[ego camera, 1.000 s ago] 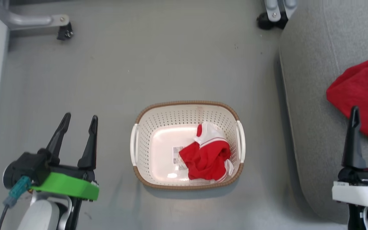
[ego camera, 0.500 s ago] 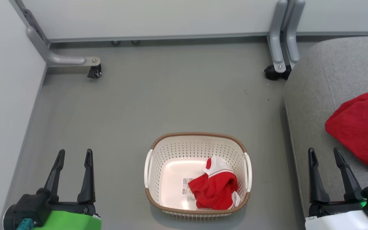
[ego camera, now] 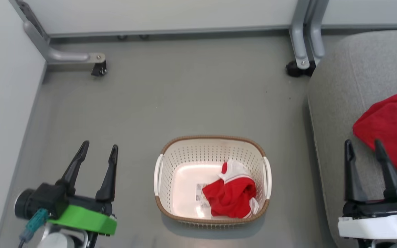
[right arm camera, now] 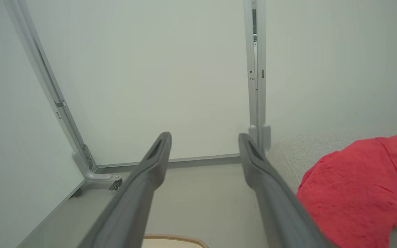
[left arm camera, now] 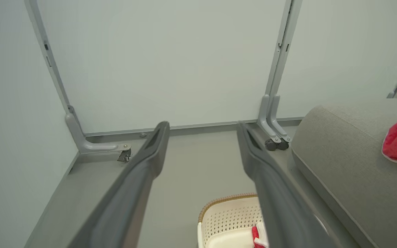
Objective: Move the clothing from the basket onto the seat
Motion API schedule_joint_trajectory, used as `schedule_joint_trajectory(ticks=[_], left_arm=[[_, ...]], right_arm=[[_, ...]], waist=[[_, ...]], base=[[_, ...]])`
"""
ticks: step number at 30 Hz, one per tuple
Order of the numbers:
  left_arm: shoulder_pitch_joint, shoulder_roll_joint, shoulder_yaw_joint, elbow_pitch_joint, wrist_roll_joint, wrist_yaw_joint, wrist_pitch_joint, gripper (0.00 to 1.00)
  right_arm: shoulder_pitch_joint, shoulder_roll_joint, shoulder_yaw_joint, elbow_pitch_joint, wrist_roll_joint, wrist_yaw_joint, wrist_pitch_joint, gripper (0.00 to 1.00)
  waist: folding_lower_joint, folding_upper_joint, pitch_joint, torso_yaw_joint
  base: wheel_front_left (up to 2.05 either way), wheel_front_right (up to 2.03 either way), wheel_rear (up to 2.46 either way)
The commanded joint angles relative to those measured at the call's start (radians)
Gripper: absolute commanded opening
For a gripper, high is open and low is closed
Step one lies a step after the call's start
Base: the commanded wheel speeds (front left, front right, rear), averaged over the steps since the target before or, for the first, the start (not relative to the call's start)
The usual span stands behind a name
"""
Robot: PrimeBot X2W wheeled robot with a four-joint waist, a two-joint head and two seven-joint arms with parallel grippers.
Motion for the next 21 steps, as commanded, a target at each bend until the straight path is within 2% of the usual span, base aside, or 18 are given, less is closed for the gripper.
schedule_joint_trajectory(ticks=[1,12,21], left_arm=[[-0.046,0.019,-0.02,0.006,-0.009,-0.003,0.0,1.0],[-0.4,0.195,-0.39,0.139,-0.146,-0.003,0.0,1.0],[-0.659,0.262,-0.616,0.195,-0.224,-0.003,0.0,1.0]], right_arm=[[-0.021,-0.003,-0.015,-0.012,-0.001,-0.001,0.0,1.0],[-0.12,-0.003,-0.082,-0.096,0.013,-0.001,0.0,1.0],[-0.172,-0.003,-0.12,-0.144,0.037,-0.001,0.0,1.0]], waist=[[0.0001,0.0,0.106,-0.05],[0.0001,0.0,0.354,-0.12],[0.0001,0.0,0.522,-0.169]], base=[[0.0,0.0,0.0],[0.0,0.0,0.0],[0.0,0.0,0.0]])
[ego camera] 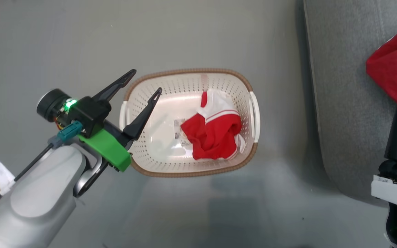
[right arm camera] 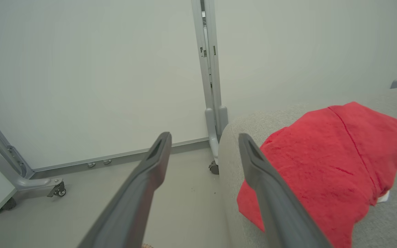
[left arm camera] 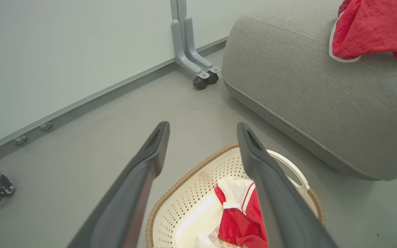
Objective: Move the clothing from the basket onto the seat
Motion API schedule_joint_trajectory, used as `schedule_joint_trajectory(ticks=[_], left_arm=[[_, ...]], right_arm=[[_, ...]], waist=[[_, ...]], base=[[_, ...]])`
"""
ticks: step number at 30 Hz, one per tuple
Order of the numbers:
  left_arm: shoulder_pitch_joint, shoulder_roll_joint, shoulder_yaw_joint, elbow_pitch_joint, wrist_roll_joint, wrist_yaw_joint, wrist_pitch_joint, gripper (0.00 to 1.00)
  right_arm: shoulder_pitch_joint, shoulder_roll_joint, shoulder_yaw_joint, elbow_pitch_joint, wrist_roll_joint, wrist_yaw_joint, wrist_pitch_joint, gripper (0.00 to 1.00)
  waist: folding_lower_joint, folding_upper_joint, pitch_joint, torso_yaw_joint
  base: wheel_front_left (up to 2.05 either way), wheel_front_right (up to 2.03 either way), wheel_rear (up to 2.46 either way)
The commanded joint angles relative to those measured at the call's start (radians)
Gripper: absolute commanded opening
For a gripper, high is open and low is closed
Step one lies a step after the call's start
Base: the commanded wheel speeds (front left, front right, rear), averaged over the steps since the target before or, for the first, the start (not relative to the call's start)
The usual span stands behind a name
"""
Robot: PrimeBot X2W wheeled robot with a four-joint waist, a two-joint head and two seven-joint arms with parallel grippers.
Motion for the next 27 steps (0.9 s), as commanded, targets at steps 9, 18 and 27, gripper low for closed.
schedule_joint_trajectory(ticks=[9,18,27], left_arm=[[-0.233,0.03,-0.236,0.07,-0.102,-0.003,0.0,1.0],[-0.39,0.013,-0.405,0.115,-0.188,-0.003,0.0,1.0],[-0.38,0.007,-0.454,0.091,-0.135,-0.003,0.169,1.0]], right_arm=[[-0.053,-0.002,-0.042,-0.037,0.034,-0.001,0.0,1.0],[-0.079,-0.002,-0.067,-0.074,0.059,-0.001,0.0,1.0],[-0.082,-0.001,-0.072,-0.14,0.101,-0.001,-0.001,1.0]], waist=[[0.0,0.0,0.256,-0.08],[0.0,0.0,0.354,-0.086],[0.0,0.0,0.436,-0.153]], base=[[0.0,0.0,0.0],[0.0,0.0,0.0],[0.0,0.0,0.0]])
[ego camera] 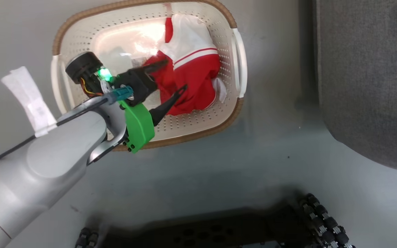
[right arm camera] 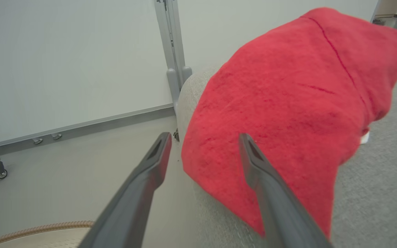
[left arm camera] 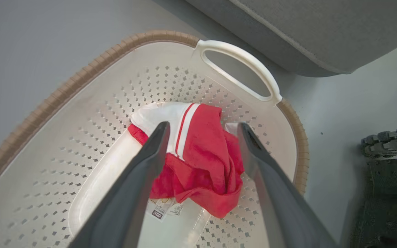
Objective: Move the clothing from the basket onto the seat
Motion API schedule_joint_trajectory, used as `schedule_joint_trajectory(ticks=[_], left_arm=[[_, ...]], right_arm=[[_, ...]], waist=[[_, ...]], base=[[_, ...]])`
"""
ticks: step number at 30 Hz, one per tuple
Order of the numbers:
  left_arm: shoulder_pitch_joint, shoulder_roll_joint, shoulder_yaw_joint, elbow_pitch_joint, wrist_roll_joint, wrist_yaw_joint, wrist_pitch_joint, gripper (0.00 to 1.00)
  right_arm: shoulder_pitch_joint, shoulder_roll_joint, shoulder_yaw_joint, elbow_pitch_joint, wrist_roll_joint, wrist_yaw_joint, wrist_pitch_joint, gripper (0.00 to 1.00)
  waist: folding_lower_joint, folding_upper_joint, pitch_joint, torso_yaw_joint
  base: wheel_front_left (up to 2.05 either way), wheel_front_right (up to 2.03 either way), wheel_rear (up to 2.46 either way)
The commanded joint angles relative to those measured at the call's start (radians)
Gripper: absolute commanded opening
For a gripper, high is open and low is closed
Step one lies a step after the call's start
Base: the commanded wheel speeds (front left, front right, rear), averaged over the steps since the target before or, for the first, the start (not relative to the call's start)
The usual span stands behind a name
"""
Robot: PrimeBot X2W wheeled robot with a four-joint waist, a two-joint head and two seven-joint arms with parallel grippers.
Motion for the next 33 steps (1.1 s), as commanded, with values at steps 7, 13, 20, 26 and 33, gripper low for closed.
schedule_joint_trajectory(ticks=[7,13,20,26,33], left_arm=[[0.023,-0.019,0.002,0.021,0.002,-0.003,0.125,1.0],[0.039,-0.031,0.003,0.098,0.005,-0.003,0.169,1.0],[0.044,-0.041,0.002,0.218,0.029,-0.003,0.195,1.0],[0.06,-0.06,0.002,0.297,0.055,-0.003,0.188,1.0],[0.063,-0.075,0.002,0.319,0.053,-0.003,0.16,1.0]], right_arm=[[0.012,-0.001,-0.009,-0.012,0.058,-0.001,0.0,1.0],[0.049,-0.001,-0.005,-0.013,0.09,-0.001,-0.001,1.0],[0.078,-0.001,-0.013,-0.026,0.106,-0.001,-0.001,1.0],[0.095,-0.001,-0.015,-0.027,0.111,-0.001,0.0,1.0],[0.099,-0.001,-0.016,-0.028,0.11,-0.001,0.0,1.0]], waist=[[-0.0001,-0.0001,0.075,-0.09],[-0.0001,-0.0001,0.075,-0.126],[-0.0001,-0.0001,0.091,-0.135],[-0.0001,-0.0001,0.101,-0.132],[-0.0001,-0.0001,0.104,-0.129]], base=[[0.0,0.0,0.0],[0.0,0.0,0.0],[0.0,0.0,0.0],[0.0,0.0,0.0],[0.0,0.0,0.0]])
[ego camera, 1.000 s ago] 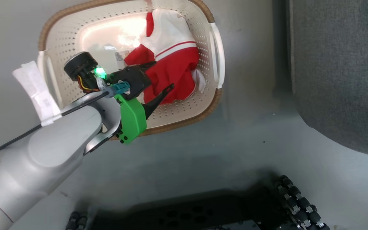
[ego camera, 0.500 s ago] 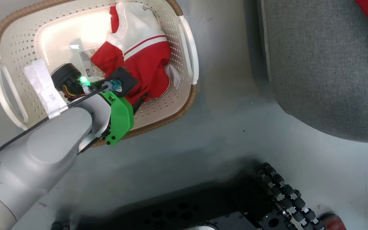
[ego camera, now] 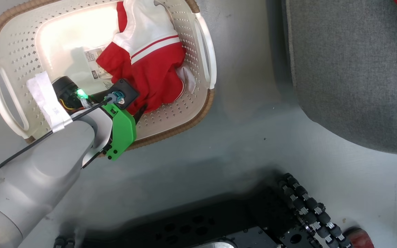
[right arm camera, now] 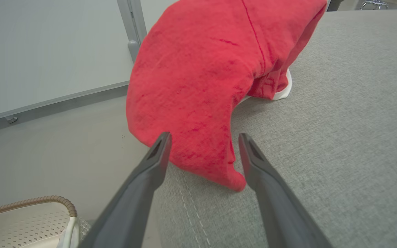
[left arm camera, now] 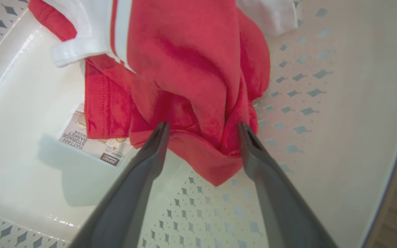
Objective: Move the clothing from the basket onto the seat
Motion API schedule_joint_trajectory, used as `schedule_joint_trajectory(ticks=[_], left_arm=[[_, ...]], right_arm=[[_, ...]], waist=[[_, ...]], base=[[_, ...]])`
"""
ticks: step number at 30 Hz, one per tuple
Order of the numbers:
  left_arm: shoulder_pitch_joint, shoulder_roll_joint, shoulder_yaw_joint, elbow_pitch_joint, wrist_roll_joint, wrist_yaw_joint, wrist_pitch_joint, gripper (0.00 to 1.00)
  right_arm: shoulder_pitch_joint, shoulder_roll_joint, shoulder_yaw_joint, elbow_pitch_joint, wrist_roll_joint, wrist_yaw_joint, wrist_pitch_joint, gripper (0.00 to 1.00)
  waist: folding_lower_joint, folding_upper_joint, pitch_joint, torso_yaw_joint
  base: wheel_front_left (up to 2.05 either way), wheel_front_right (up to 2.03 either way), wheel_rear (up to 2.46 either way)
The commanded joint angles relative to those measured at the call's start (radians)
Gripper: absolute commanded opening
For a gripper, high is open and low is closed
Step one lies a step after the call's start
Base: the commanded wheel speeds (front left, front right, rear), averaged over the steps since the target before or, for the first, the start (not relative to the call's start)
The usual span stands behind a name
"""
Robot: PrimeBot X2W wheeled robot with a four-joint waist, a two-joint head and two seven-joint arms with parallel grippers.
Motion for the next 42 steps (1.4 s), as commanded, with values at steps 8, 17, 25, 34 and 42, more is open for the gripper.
schedule_joint_trajectory(ticks=[8,17,25,34,42], left_arm=[[0.006,-0.015,0.003,0.003,-0.003,-0.003,-0.069,0.47],[-0.001,-0.036,0.003,0.012,0.017,-0.003,-0.171,0.0],[-0.027,-0.025,0.002,-0.04,-0.036,-0.003,-0.279,0.0],[0.002,-0.023,0.002,-0.137,-0.138,-0.003,-0.326,0.0],[0.08,0.01,0.139,-0.284,-0.128,-0.003,-0.326,0.0]], right_arm=[[0.027,0.0,-0.002,-0.011,0.0,-0.001,-0.001,1.0],[0.015,0.0,-0.004,-0.02,-0.015,-0.001,-0.001,1.0],[-0.058,-0.001,0.009,-0.02,-0.048,-0.001,-0.001,1.0],[-0.117,-0.001,0.09,0.027,-0.172,-0.001,-0.001,1.0],[-0.094,-0.001,0.141,0.078,-0.22,-0.002,-0.001,1.0]], waist=[[-0.0001,-0.0001,-0.001,-0.003],[-0.0001,-0.0001,-0.013,0.008],[-0.0001,-0.0001,-0.042,0.059],[-0.0001,-0.0001,-0.198,0.161],[-0.0001,-0.0001,-0.342,0.204]], base=[[0.0,0.0,0.0],[0.0,0.0,0.0],[0.0,0.0,0.0],[0.0,0.0,0.0],[0.0,0.0,0.0]])
